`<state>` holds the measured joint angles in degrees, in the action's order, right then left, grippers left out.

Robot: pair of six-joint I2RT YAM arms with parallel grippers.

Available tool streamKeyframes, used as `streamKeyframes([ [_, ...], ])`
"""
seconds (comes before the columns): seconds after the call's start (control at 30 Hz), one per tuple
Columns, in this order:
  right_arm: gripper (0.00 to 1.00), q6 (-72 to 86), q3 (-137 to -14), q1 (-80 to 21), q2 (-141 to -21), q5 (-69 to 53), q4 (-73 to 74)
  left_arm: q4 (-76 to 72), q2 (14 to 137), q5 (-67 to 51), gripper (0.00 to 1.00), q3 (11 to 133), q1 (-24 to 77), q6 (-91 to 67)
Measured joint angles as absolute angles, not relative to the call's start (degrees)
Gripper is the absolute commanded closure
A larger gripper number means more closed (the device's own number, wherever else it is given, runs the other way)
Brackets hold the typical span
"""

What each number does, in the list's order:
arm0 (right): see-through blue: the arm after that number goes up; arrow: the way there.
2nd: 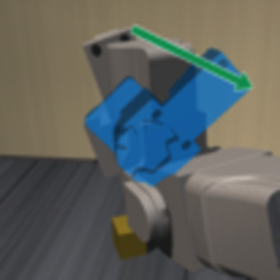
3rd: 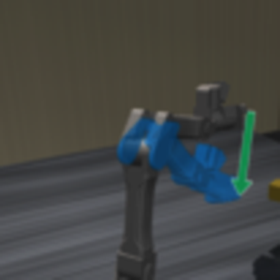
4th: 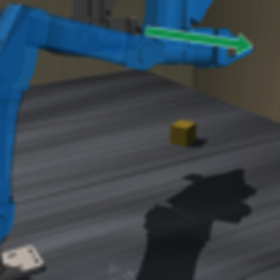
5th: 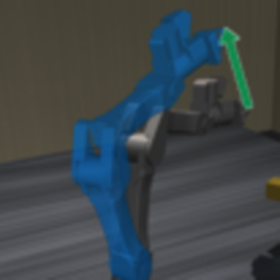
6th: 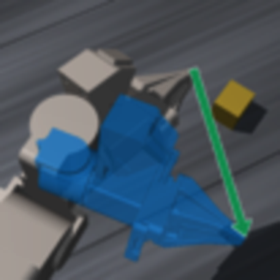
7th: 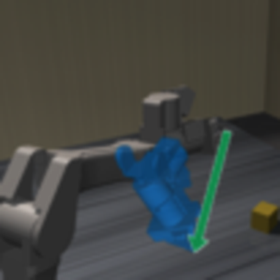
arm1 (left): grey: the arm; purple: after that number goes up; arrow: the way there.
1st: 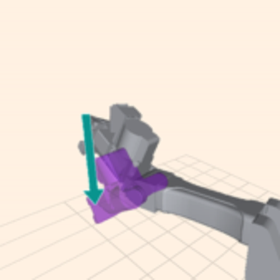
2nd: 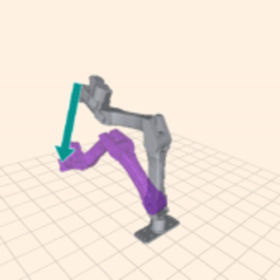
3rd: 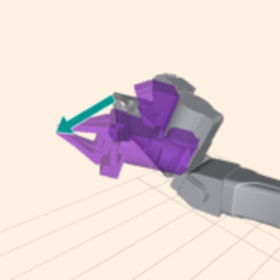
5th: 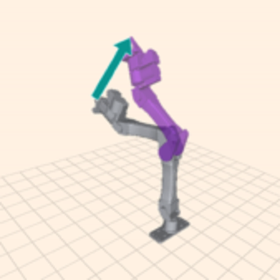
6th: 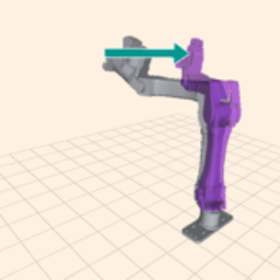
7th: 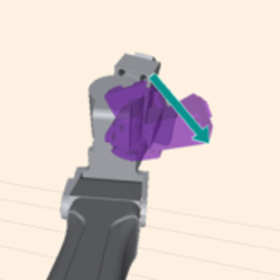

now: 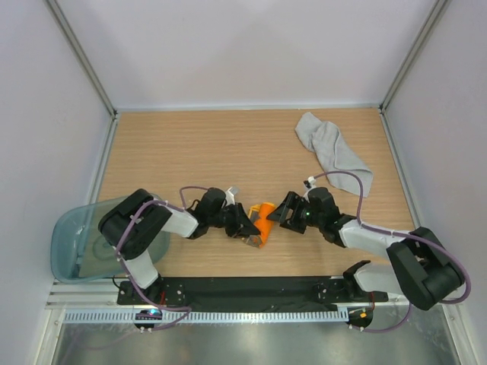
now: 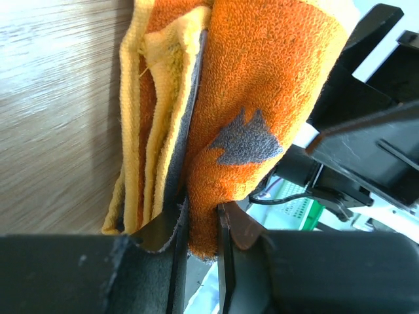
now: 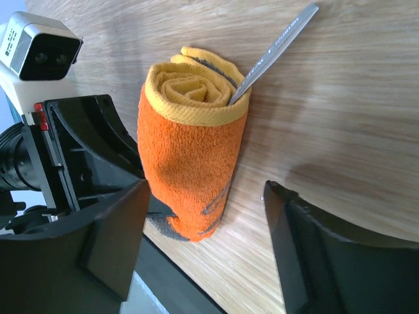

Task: Roll the towels
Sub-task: Roll the towel, then place the rolled towel into the container

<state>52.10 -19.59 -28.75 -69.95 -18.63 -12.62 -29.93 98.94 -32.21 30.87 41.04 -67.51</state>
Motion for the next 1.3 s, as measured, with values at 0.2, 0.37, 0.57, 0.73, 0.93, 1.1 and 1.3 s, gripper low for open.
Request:
streamKeyframes([
  [0.2, 0.3, 52.4, -19.1, -28.8, -75.8, -19.0, -19.2, -32.8, 99.5, -32.9, 1.0, 29.5, 40.1, -69.5],
  [0.37, 0.3, 52.7, -17.8, -29.4, -79.2, -19.9, -27.1, -34.5, 99.8, -33.8, 1.0, 27.7, 38.0, -71.9],
  [0.57, 0.36, 52.7, -17.9, -32.5, -83.4, -19.9, -33.6, -38.6, 102.7, -37.2, 1.0, 26.9, 36.1, -74.6],
  [0.73, 0.51, 52.7, -18.7, -34.5, -86.5, -19.4, -36.4, -43.9, 105.8, -40.1, 1.0, 26.2, 35.2, -76.7],
  [0.93, 0.73, 53.0, -18.8, -35.7, -89.4, -18.5, -39.9, -48.4, 107.9, -41.9, 1.0, 25.5, 34.6, -77.8],
  [1.1, 0.89, 52.9, -18.8, -36.3, -89.1, -17.6, -40.5, -44.1, 105.4, -41.0, 0.94, 25.7, 34.5, -75.1],
  [1.3, 0.96, 50.3, -19.8, -37.4, -79.5, -15.5, -30.0, -25.9, 93.4, -35.1, 0.75, 28.1, 35.4, -65.8],
])
